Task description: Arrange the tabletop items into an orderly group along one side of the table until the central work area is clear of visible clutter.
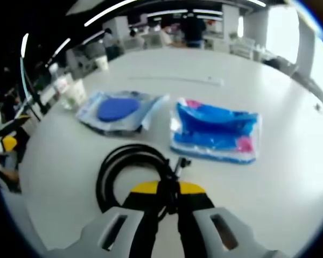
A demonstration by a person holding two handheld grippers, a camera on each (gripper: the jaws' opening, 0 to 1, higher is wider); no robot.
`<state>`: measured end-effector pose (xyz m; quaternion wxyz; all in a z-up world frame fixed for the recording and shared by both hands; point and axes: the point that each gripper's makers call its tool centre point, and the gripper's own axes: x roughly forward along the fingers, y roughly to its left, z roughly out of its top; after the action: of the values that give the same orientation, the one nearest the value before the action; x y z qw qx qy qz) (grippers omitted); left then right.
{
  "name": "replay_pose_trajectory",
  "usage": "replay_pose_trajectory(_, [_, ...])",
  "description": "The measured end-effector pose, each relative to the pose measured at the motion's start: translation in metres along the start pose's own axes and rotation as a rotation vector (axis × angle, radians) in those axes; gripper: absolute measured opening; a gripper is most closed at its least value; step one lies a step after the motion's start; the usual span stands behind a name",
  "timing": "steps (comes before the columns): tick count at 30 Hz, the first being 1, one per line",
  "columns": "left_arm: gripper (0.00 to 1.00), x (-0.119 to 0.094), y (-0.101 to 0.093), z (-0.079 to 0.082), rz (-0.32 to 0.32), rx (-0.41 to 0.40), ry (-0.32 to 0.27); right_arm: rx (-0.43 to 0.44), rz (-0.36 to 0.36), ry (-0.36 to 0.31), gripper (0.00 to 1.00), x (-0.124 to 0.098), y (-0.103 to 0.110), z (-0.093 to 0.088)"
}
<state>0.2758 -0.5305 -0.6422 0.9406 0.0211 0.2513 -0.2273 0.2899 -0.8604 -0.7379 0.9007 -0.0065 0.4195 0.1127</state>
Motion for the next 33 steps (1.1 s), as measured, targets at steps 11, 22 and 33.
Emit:
replay_pose_trajectory(11, [0.97,-0.002,0.006,-0.003,0.013,-0.010,0.007,-0.026,-0.035,0.009,0.09,0.003,-0.003,-0.003])
replay_pose_trajectory(22, [0.98,-0.002,0.006,-0.004,0.007,-0.015,0.007,0.012,-0.030,-0.014,0.15,0.001,-0.005,-0.002])
replay_pose_trajectory(33, [1.00,-0.005,0.010,-0.006,0.007,-0.036,0.009,0.058,-0.026,-0.120,0.52,-0.014,-0.009,0.013])
